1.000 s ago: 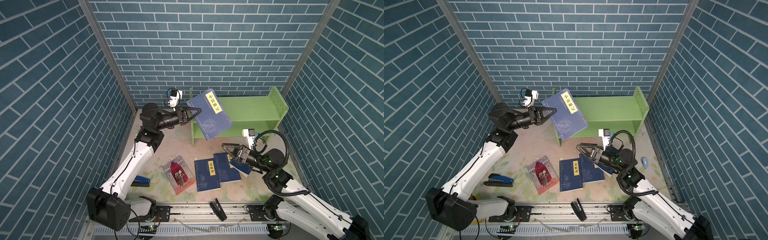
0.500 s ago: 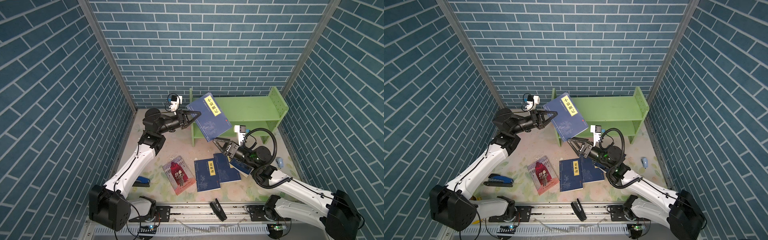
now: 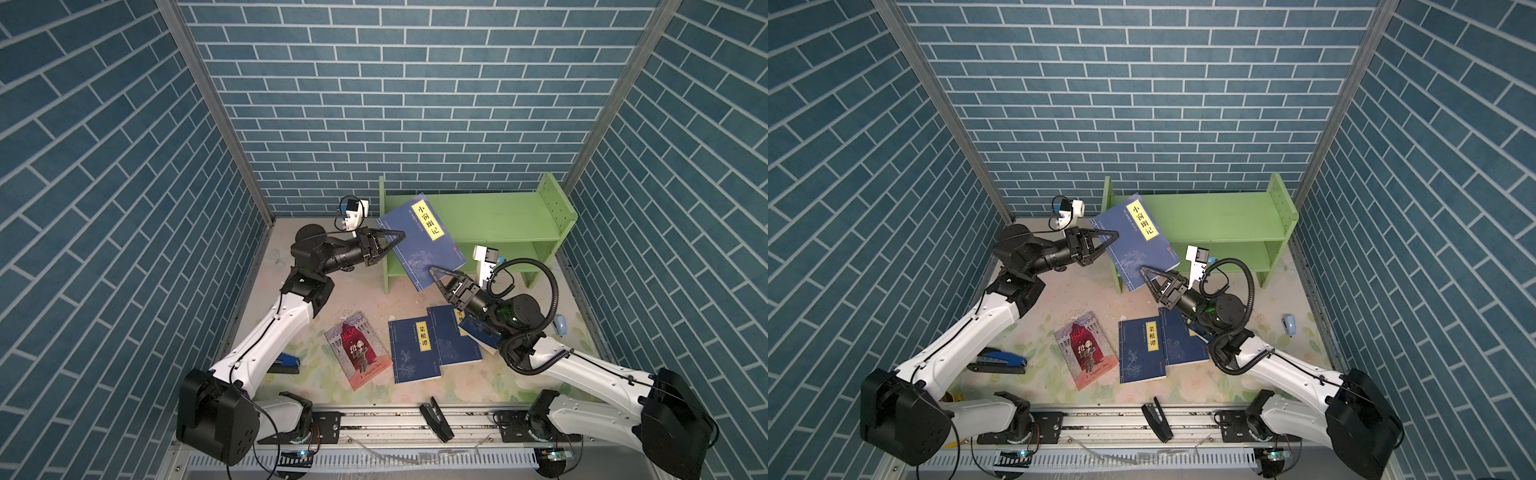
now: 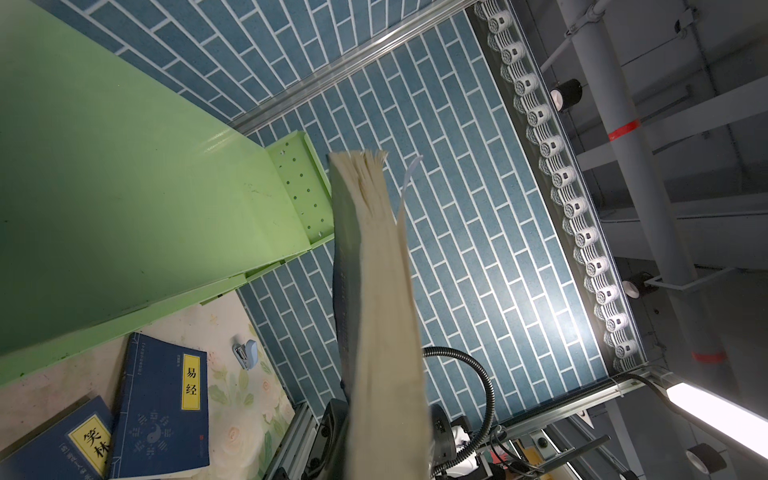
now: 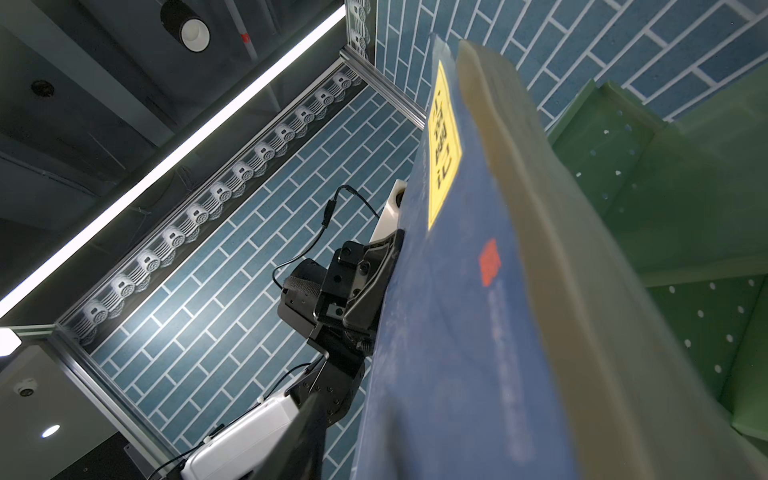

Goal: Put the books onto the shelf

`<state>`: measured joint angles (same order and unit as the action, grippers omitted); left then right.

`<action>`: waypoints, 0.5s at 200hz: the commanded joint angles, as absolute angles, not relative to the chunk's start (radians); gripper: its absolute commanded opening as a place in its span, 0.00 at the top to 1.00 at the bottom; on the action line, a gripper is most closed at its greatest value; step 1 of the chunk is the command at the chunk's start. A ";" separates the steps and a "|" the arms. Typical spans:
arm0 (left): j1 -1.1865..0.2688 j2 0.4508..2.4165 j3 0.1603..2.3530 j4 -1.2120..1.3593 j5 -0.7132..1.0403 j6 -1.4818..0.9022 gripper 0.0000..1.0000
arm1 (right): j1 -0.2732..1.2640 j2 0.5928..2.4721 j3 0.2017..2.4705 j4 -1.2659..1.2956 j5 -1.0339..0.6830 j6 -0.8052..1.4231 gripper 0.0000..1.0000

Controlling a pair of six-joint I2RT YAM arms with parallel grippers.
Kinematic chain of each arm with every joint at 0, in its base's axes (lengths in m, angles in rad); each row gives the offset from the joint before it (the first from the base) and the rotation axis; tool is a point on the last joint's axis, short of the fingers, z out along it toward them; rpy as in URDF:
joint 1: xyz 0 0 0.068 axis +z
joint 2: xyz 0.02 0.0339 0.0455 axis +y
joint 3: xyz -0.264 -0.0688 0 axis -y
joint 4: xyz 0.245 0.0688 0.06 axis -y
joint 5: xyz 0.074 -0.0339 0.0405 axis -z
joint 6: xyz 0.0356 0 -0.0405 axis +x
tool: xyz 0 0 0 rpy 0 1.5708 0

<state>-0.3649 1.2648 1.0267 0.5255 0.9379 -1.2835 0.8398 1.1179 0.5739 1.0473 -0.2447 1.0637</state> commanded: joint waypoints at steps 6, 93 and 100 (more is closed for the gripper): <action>-0.375 1.236 0.997 0.589 0.933 -1.285 1.00 | 0.844 1.121 0.576 1.135 -0.223 1.054 0.72; -0.357 1.168 1.010 0.182 1.025 -0.912 0.23 | 0.836 0.972 0.600 0.732 -0.264 0.948 1.00; -0.347 1.157 1.016 0.125 1.046 -0.857 0.22 | 0.832 0.939 0.611 0.643 -0.273 0.929 1.00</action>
<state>-0.3676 1.2068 0.9783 0.3790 0.9646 -1.1172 0.8391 1.0523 0.5739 0.8551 -0.2394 1.0229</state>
